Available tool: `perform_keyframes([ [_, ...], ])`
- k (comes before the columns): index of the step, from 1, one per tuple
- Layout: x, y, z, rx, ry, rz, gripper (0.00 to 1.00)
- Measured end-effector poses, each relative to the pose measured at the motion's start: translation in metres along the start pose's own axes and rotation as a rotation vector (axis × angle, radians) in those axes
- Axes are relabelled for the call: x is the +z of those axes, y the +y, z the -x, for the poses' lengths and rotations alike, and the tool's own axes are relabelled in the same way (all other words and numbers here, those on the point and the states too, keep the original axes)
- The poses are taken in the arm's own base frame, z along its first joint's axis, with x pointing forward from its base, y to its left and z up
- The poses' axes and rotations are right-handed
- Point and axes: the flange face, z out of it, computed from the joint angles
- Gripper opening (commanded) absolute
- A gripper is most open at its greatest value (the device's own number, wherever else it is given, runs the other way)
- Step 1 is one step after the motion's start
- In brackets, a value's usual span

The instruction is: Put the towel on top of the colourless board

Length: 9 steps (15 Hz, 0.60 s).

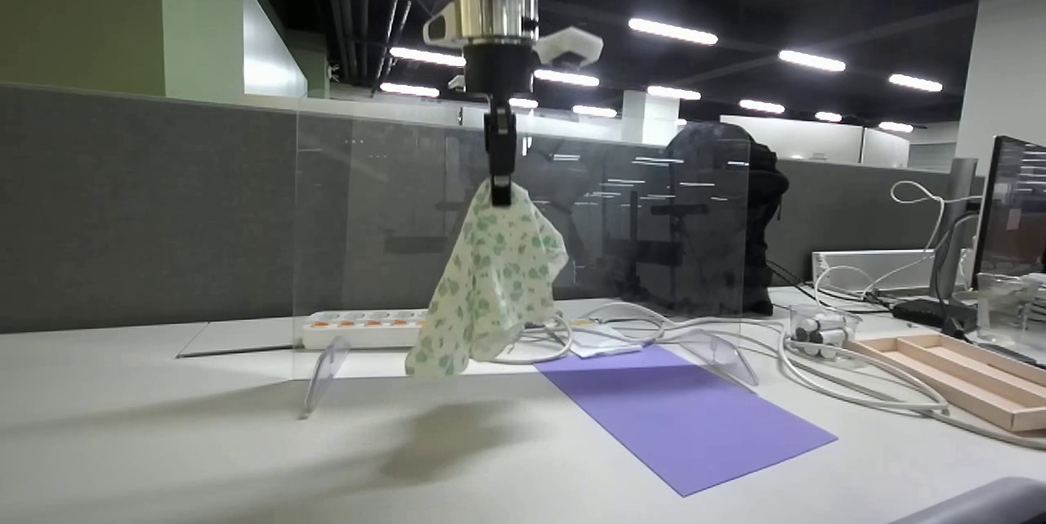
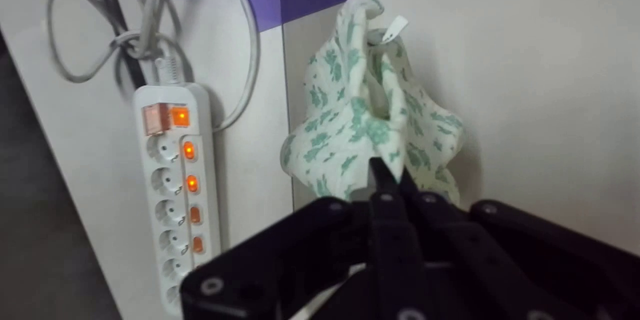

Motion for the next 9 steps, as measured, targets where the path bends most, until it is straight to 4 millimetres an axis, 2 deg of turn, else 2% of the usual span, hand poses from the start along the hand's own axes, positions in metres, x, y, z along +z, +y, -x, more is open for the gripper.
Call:
perform_keyframes([
  [2,-0.046,0.0,0.006,0.019,0.009,0.047,0.01],
  [3,-0.059,-0.001,0.009,0.024,0.01,0.06,0.01],
  [5,-0.066,-0.001,0.012,0.028,0.011,0.068,0.0],
  [9,-0.061,-0.001,0.009,0.021,0.016,0.069,0.0],
])
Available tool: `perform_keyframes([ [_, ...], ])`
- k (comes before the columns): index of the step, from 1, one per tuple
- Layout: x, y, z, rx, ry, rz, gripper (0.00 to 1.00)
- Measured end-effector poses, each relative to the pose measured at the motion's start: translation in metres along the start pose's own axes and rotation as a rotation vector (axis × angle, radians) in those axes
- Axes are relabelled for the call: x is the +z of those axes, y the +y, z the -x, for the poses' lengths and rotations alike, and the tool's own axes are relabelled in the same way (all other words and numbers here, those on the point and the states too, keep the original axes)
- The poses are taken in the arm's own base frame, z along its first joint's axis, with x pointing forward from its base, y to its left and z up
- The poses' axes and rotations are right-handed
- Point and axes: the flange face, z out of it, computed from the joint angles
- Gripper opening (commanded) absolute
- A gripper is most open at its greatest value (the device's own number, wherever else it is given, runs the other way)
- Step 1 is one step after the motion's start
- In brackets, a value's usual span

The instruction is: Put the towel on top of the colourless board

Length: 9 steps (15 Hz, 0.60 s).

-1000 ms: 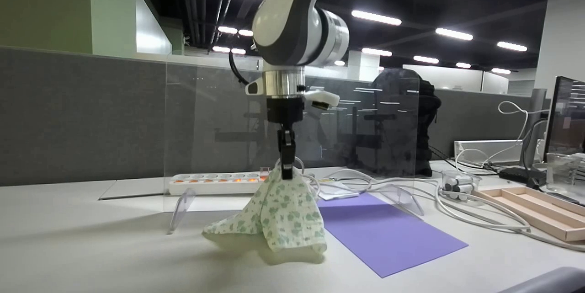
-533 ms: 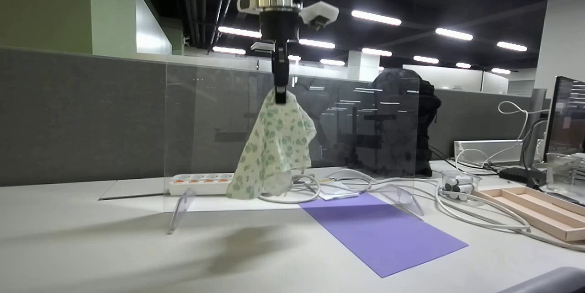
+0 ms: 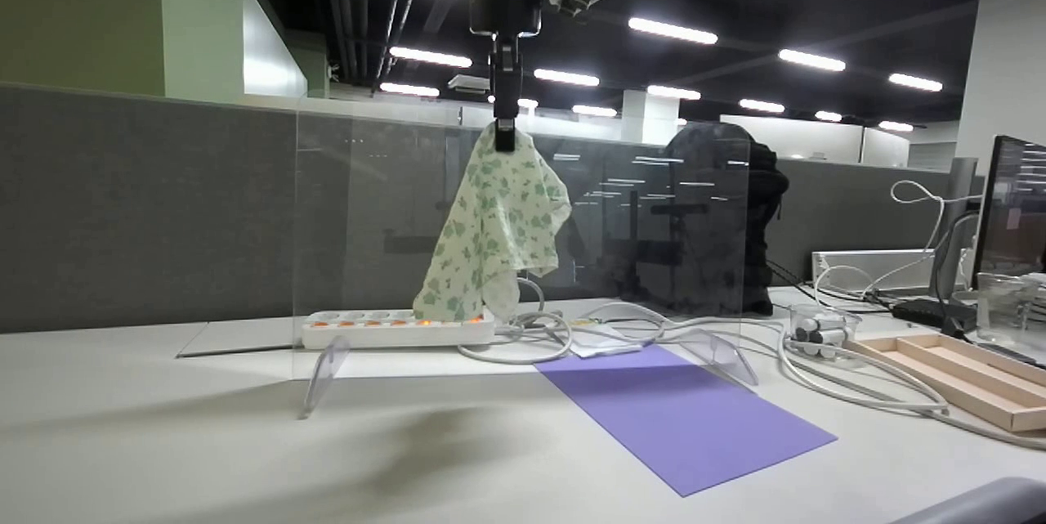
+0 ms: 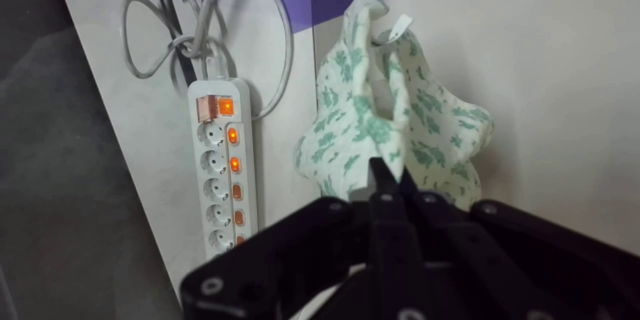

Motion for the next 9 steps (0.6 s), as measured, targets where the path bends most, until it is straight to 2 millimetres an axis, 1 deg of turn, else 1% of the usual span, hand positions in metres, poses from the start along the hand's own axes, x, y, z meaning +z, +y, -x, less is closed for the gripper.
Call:
perform_keyframes([
  [2,-0.007,0.002,-0.006,0.012,0.022,0.03,0.0],
  [4,-0.022,0.007,-0.013,0.034,0.041,0.071,0.0],
  [6,-0.043,0.018,-0.02,0.056,0.062,0.129,0.0],
  [9,-0.082,0.037,-0.027,0.09,0.101,0.247,0.0],
])
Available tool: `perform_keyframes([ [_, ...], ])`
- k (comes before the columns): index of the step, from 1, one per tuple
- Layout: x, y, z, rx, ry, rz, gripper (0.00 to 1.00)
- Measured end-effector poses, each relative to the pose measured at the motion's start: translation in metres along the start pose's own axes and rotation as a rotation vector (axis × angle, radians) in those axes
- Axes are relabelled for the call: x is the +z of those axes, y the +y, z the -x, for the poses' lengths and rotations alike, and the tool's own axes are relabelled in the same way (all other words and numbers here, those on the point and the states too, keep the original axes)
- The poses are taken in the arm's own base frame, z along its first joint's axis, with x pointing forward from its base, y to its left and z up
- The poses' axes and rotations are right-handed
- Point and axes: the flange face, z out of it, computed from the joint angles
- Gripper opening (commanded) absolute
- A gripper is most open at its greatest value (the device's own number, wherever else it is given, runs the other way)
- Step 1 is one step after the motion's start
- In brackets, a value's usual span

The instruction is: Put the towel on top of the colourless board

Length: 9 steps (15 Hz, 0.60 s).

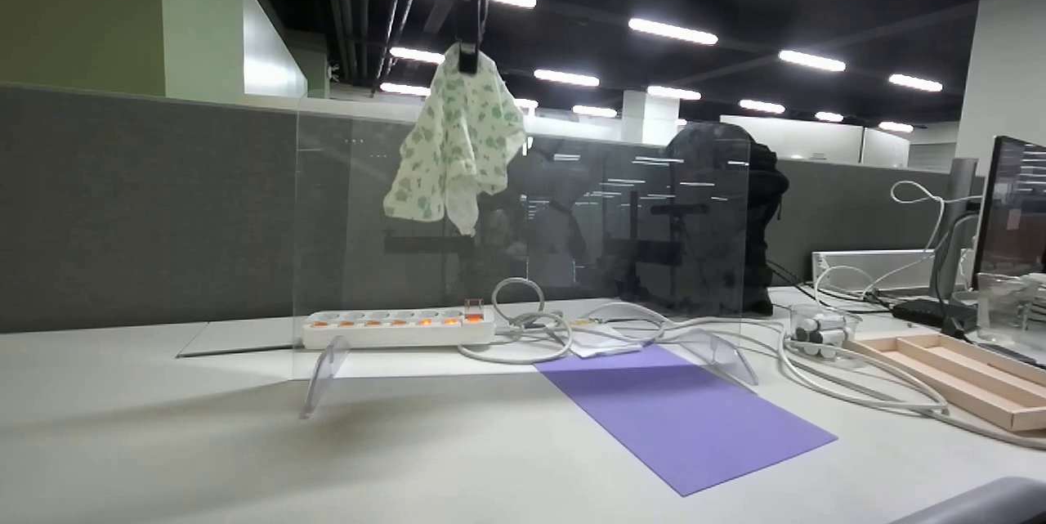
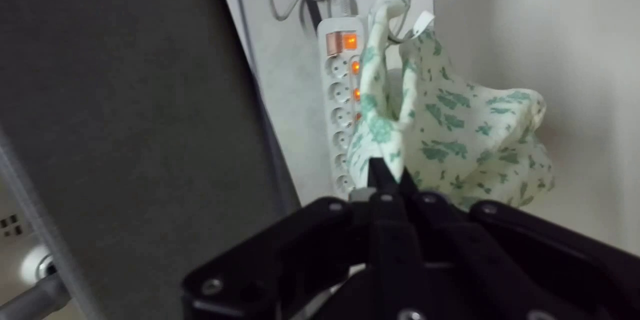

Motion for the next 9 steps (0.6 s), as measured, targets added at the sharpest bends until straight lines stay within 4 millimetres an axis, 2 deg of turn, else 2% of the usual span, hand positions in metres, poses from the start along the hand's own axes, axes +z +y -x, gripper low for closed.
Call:
perform_keyframes([
  [5,-0.069,0.046,-0.016,0.097,0.069,0.203,0.0],
  [7,-0.09,0.061,-0.017,0.133,0.078,0.268,0.0],
  [9,-0.102,0.073,-0.012,0.168,0.076,0.321,0.0],
])
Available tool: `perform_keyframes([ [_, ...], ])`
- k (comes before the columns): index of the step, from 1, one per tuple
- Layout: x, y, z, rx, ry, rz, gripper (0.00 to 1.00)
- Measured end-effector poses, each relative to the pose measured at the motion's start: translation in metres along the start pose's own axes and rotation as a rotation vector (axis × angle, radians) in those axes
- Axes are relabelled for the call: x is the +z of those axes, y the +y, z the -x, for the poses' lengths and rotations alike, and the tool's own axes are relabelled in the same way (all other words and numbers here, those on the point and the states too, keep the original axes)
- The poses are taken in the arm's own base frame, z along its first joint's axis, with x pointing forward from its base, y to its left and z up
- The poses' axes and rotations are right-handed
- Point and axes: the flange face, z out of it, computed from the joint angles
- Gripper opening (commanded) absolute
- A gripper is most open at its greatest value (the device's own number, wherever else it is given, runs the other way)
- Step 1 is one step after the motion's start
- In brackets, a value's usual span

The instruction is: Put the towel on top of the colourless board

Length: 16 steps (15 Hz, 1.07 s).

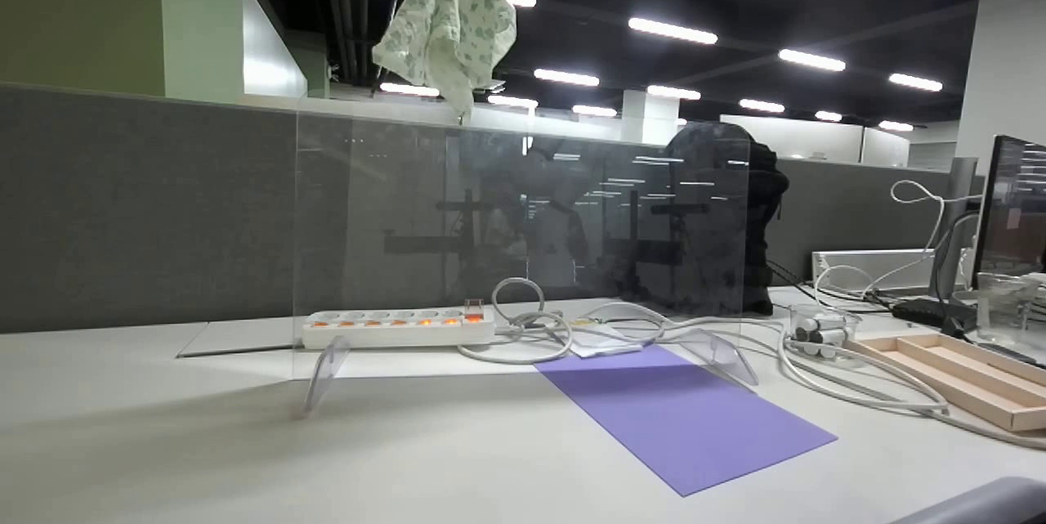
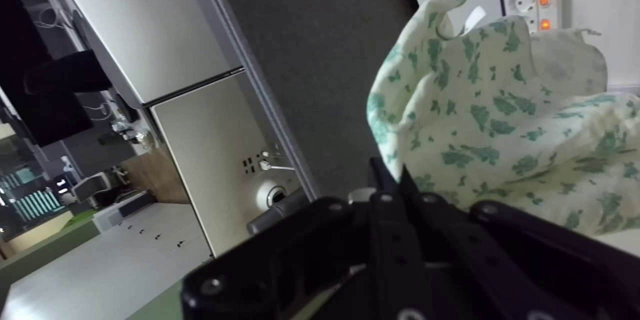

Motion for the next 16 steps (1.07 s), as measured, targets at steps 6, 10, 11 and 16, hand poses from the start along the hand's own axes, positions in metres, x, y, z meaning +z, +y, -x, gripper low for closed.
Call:
perform_keyframes([
  [6,0.018,0.022,0.02,0.056,-0.053,0.029,0.0],
  [10,0.047,0.017,0.031,0.087,-0.107,-0.04,0.0],
  [11,0.051,0.015,0.033,0.095,-0.119,-0.056,0.0],
  [16,0.058,0.008,0.038,0.102,-0.149,-0.146,0.0],
])
